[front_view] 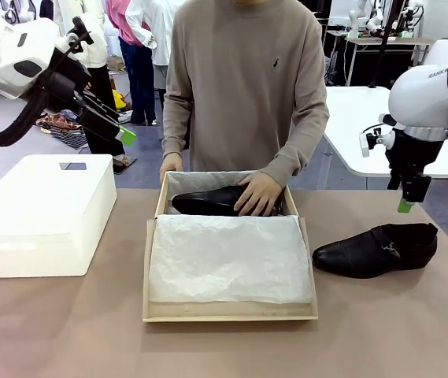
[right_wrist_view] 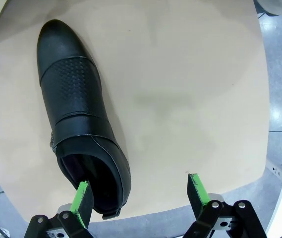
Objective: Pack the shoes into the box.
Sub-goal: Place the other shoe of the Shoes into the Shoes Box.
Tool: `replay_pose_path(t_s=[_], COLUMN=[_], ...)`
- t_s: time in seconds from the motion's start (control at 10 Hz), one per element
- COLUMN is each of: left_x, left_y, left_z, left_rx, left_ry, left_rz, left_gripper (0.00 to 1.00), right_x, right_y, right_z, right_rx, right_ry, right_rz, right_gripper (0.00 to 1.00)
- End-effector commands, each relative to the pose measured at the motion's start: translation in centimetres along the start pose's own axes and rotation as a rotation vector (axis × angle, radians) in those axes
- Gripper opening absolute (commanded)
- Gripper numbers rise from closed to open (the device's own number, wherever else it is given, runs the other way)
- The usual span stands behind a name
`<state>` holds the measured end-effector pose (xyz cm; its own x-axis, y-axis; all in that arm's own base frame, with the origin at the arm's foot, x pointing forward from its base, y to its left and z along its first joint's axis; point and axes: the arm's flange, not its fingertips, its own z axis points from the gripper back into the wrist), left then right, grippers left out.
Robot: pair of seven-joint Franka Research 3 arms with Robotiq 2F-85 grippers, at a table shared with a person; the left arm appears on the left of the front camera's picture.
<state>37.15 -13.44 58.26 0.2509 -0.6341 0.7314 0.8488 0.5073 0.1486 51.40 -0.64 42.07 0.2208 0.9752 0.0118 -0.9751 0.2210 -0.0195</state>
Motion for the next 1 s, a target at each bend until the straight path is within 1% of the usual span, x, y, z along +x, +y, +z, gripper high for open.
replay_pose_path(t_s=[0.0, 0.4, 0.9], left_x=[-0.2, -0.2, -0.2], left_y=[0.2, 0.2, 0.2], left_z=[-0.1, -0.1, -0.1], left_rx=[-0.018, -0.018, -0.018], left_ry=[-0.018, -0.018, -0.018], left_rz=[-0.008, -0.008, -0.008], left_gripper=[1.0, 1.0, 1.0], right_x=[-0.1, 0.0, -2.4], right_y=[0.0, 0.0, 0.0], right_z=[0.0, 0.0, -2.2], right_rx=[0.0, 0.001, 0.024], right_ry=[0.0, 0.0, 0.0], right_rz=[-0.001, 0.0, -0.003], right_gripper=[1.0, 1.0, 1.0])
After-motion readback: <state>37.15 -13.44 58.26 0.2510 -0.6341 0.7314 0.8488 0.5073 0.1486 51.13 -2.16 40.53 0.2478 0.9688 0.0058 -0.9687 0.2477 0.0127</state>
